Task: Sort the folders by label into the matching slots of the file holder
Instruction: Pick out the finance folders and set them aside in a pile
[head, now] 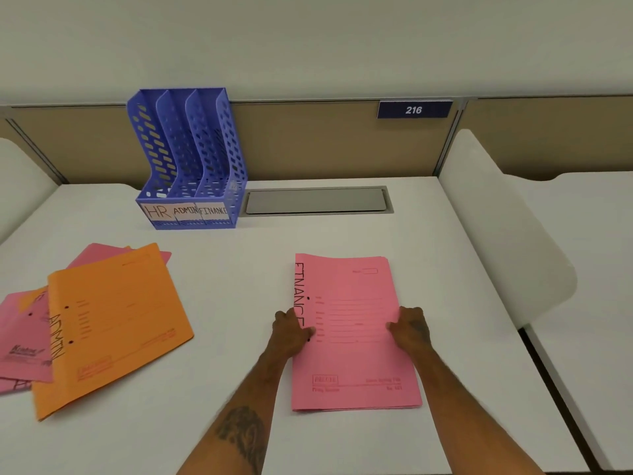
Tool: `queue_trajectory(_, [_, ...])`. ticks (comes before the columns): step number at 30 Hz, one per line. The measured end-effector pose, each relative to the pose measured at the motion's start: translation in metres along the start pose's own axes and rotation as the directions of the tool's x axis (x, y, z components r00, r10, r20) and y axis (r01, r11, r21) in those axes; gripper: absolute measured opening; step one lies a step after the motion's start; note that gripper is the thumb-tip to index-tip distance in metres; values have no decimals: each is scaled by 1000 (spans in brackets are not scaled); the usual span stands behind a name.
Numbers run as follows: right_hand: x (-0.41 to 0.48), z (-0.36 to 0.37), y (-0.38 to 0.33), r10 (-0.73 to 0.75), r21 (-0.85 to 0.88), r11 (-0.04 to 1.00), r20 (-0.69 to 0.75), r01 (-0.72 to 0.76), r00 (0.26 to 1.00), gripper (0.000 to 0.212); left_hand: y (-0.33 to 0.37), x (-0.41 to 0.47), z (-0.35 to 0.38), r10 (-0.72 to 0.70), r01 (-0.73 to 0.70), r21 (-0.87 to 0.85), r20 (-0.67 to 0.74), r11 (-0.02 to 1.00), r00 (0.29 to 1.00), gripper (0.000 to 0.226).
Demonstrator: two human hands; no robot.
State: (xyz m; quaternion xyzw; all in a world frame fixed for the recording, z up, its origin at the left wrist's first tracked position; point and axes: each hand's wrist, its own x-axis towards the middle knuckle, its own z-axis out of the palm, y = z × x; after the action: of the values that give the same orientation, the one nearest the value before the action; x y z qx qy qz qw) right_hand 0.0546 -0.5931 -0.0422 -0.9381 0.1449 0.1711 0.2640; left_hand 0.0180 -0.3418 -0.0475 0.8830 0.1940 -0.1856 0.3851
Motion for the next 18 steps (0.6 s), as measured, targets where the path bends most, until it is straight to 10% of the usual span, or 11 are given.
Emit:
queue_trajectory(9, [-1, -3, -13, -12, -108, 994, 6, 12, 1000, 46, -3, -2, -14, 26, -25, 11, -86, 1000, 996, 75])
queue_trajectory(18, [-24, 15, -92, -414, -311, 870, -40, 383, 909, 88, -44, -24, -73, 370, -119, 624, -290, 773, 882, 82])
